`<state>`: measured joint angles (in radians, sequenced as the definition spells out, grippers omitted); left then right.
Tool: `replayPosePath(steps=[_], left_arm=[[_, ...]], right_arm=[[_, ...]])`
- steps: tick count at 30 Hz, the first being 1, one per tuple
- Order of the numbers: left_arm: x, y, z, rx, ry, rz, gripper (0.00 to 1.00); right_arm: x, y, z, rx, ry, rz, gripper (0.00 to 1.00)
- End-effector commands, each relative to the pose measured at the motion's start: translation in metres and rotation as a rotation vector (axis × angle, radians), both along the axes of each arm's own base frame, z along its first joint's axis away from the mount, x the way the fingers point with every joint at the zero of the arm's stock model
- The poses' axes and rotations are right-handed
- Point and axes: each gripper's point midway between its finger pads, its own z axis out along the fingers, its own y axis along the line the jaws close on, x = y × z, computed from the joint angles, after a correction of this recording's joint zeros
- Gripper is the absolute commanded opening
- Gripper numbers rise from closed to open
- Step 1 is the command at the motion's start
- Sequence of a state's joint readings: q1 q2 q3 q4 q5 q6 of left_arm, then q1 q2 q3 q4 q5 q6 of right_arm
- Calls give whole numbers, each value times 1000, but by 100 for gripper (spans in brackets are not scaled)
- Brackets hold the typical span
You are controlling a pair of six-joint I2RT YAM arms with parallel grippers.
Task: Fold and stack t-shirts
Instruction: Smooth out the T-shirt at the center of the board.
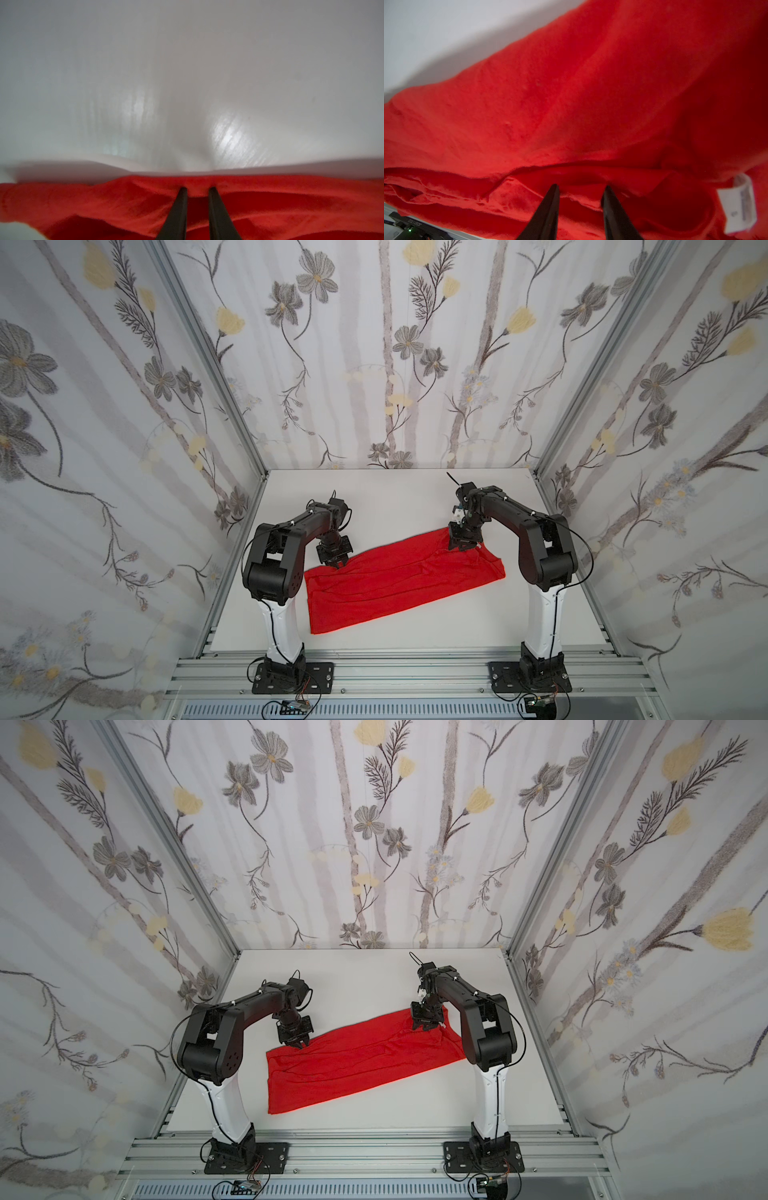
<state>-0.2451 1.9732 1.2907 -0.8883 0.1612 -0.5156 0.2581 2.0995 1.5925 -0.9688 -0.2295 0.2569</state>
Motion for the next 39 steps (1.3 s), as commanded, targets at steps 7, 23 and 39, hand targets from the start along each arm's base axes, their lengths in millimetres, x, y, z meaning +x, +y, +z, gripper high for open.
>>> replayPosePath(steps=[7, 23, 39], left_arm=[[-4, 5, -9, 33, 52, -31, 20], [-6, 10, 14, 55, -20, 28, 20], [-5, -6, 71, -79, -169, -57, 22]], right_arm=[[14, 4, -7, -30, -27, 32, 27], [3, 14, 27, 31, -74, 53, 0], [-109, 14, 37, -72, -28, 5, 0]])
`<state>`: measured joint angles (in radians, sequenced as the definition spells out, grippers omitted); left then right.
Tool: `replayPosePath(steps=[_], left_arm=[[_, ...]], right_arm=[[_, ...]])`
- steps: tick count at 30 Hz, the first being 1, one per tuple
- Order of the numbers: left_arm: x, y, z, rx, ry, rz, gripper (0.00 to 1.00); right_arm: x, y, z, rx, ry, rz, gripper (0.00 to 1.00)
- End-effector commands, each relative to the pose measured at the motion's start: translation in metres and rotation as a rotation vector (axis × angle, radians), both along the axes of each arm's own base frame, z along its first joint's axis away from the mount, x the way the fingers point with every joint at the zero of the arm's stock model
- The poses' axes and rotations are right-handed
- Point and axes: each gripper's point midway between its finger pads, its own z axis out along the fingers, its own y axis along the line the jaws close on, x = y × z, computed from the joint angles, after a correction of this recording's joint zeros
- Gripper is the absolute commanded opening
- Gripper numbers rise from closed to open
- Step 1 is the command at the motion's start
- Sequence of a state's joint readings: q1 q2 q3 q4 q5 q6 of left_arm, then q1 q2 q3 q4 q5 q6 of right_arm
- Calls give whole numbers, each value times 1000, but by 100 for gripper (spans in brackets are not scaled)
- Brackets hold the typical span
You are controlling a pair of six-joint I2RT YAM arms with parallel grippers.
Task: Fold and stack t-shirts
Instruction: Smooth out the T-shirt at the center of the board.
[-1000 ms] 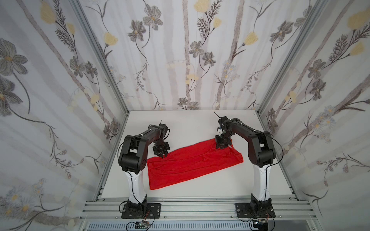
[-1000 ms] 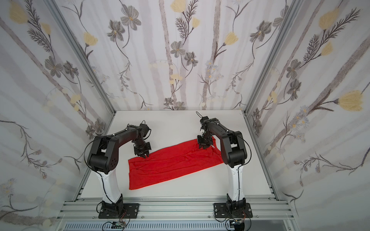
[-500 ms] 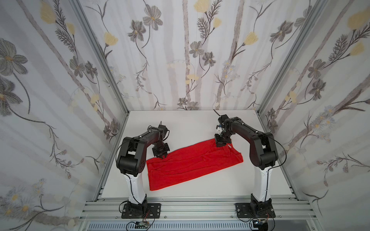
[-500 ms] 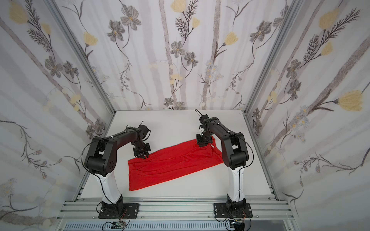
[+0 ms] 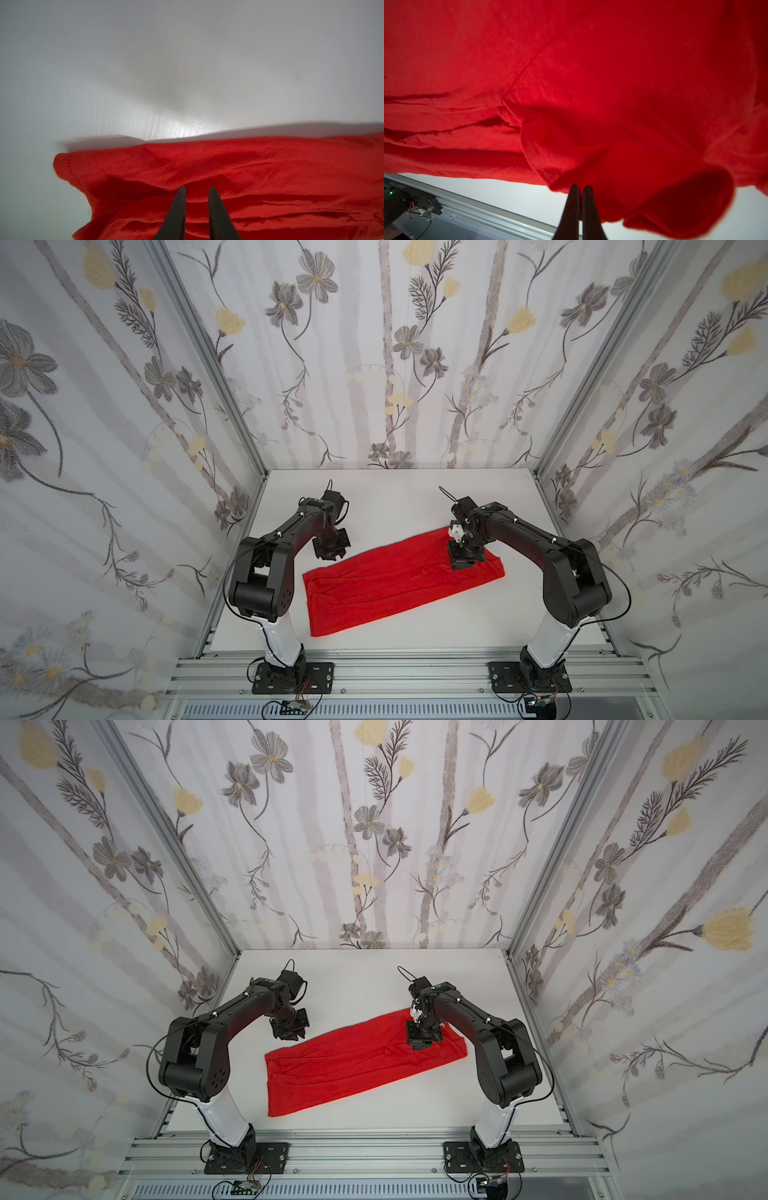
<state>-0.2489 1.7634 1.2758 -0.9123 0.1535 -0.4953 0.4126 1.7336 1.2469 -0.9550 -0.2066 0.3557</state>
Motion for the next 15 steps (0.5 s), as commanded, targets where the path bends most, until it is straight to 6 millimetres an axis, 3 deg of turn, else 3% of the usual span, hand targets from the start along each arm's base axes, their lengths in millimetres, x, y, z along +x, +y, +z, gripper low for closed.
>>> replayPosePath(steps=[1, 7, 9, 10, 15], left_arm=[[-14, -5, 10, -47, 1, -39, 22], [-39, -8, 14, -95, 9, -73, 22], [-47, -8, 14, -107, 20, -86, 23], [-49, -8, 14, -109, 20, -89, 23], [-57, -5, 17, -102, 19, -114, 27]], right_arm=[[-16, -7, -2, -70, -10, -51, 0], [-33, -2, -22, -117, -2, -69, 2], [-32, 4, -22, -107, 1, -75, 27], [-30, 9, -17, -92, -11, -75, 35], [-16, 33, 37, 65, -133, -69, 58]])
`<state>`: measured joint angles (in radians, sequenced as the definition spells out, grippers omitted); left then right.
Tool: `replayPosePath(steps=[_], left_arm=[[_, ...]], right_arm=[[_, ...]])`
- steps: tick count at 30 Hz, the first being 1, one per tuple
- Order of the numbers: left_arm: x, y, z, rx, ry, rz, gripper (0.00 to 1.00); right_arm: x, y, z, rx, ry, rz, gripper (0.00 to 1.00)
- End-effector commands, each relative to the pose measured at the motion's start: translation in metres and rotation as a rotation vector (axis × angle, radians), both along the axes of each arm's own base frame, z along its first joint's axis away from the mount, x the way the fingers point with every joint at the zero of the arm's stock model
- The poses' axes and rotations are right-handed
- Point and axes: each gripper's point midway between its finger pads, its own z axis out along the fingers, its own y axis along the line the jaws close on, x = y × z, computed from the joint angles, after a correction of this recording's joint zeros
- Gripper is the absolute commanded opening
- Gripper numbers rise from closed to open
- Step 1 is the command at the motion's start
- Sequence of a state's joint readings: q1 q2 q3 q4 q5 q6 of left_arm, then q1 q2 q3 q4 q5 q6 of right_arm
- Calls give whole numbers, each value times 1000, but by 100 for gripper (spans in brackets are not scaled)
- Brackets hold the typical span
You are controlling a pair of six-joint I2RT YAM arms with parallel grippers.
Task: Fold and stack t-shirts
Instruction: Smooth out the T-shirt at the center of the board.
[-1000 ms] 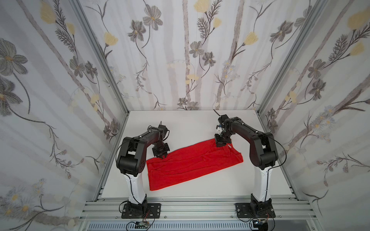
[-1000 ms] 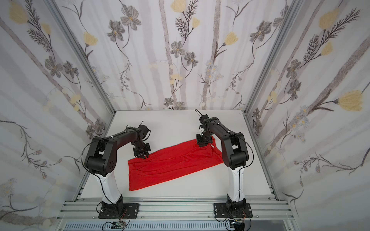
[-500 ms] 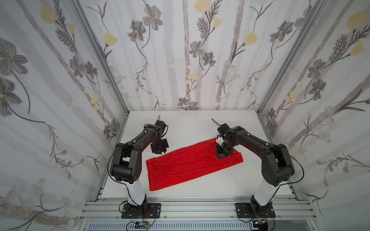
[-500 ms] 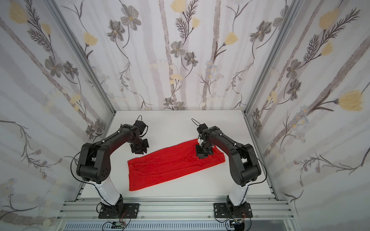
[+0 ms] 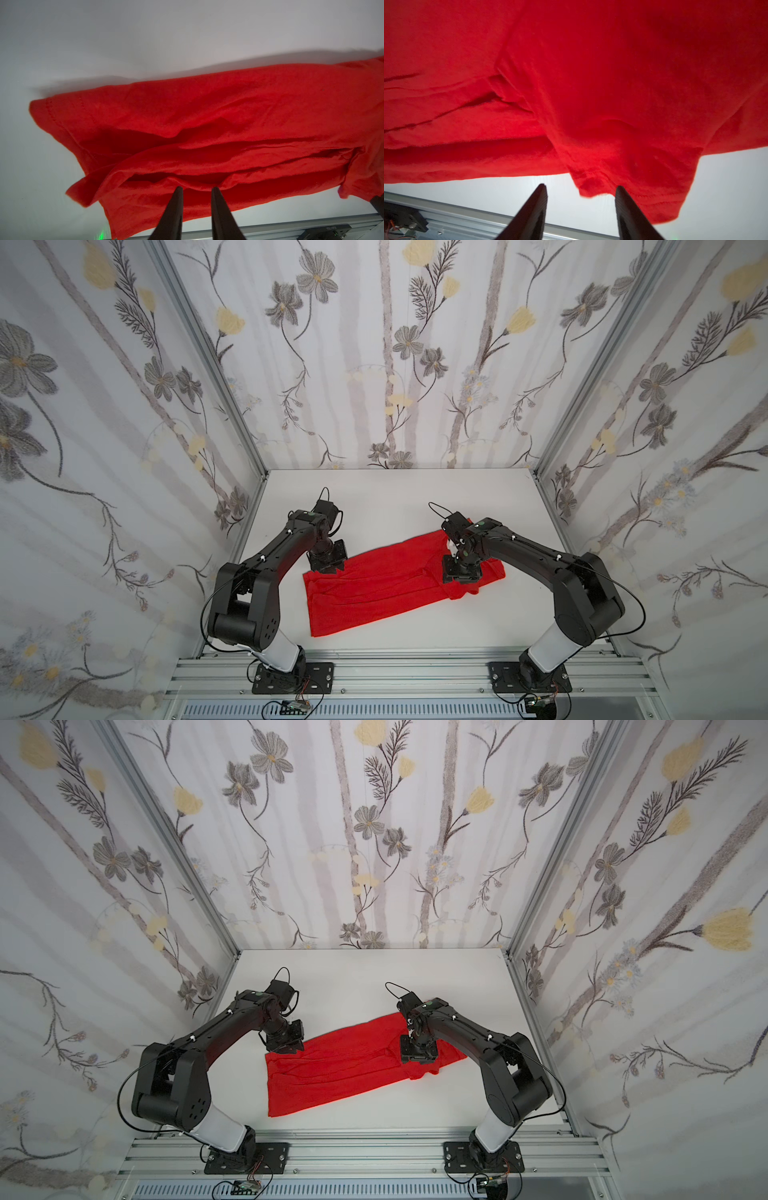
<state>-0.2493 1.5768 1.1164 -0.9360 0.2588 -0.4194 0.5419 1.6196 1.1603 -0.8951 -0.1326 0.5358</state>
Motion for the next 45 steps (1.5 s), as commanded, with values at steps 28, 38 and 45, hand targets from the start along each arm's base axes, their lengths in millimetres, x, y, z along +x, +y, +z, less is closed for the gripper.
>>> replayPosePath(steps=[28, 38, 45], left_arm=[[9, 4, -56, 82, 195, -77, 23], [9, 5, -59, 92, 215, -63, 23], [11, 4, -62, 92, 223, -56, 23]], right_arm=[[69, -86, -29, -119, -3, -198, 45], [81, -91, -48, -128, 38, -200, 43], [74, -95, -56, -144, 67, -221, 43]])
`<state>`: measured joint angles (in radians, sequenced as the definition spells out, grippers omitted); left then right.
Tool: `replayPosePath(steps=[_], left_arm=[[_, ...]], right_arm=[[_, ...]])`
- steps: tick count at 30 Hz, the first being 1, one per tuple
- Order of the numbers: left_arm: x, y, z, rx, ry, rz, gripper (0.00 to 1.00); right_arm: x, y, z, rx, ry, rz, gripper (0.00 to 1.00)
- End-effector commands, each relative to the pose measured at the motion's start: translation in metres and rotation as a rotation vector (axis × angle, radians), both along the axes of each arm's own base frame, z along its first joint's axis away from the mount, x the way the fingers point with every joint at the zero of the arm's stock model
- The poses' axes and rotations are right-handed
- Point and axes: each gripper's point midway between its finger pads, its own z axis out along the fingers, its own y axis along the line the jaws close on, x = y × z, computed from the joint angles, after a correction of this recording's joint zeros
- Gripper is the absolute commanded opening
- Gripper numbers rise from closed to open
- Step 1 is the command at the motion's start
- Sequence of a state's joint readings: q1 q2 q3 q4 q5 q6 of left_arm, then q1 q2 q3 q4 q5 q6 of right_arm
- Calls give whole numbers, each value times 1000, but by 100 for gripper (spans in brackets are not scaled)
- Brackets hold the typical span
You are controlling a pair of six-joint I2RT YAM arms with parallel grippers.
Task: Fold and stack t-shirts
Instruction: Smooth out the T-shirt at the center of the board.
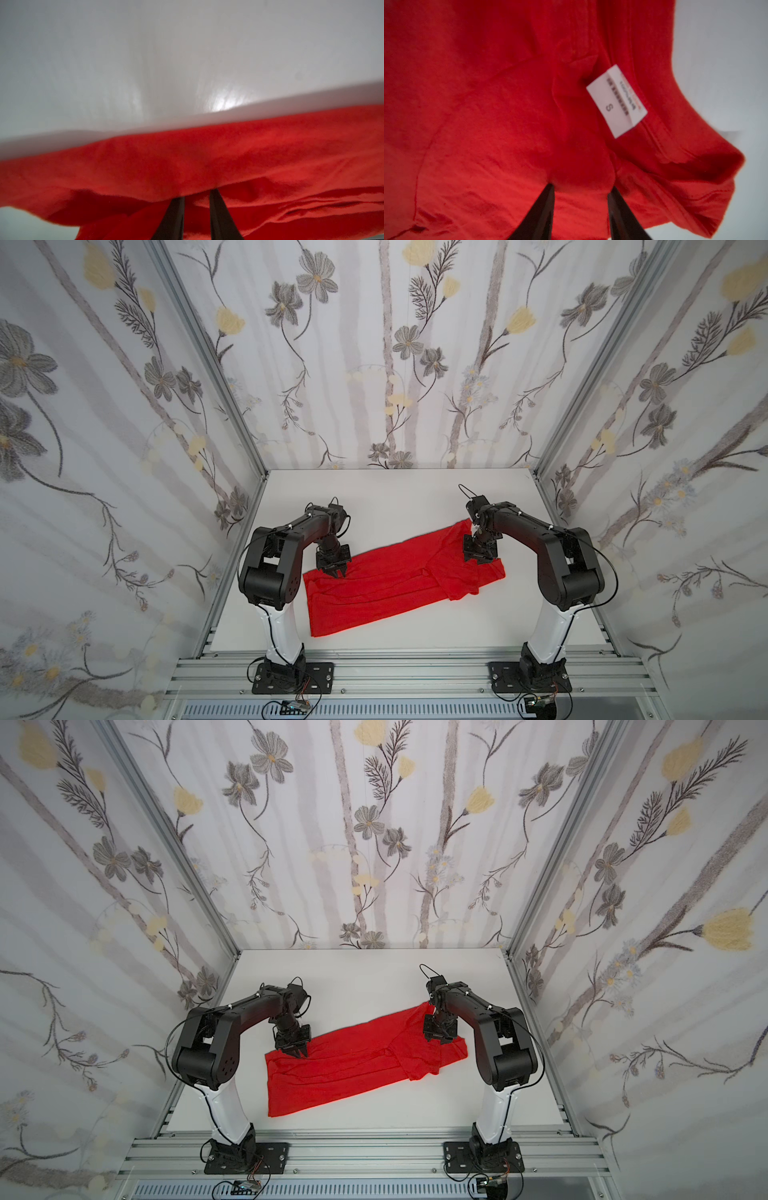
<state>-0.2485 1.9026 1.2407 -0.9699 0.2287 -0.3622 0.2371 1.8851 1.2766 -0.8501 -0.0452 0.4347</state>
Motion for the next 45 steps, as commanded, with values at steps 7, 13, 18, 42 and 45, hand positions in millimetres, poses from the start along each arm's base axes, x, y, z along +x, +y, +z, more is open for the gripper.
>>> replayPosePath(steps=[7, 13, 18, 42, 45], left_arm=[[2, 2, 3, 16, 14, -24, 23], [5, 1, 4, 14, 11, -32, 23], [4, 2, 4, 13, 12, -39, 23], [12, 5, 29, 22, -69, -35, 22], [10, 6, 28, 33, -65, -39, 22]], right_arm=[[0, -2, -5, -14, 13, -8, 37], [7, 0, 5, -2, -18, -10, 27], [9, 0, 12, 1, -37, -8, 19], [29, -1, 44, -14, -112, -8, 0], [34, -1, 43, -25, -108, -11, 0]])
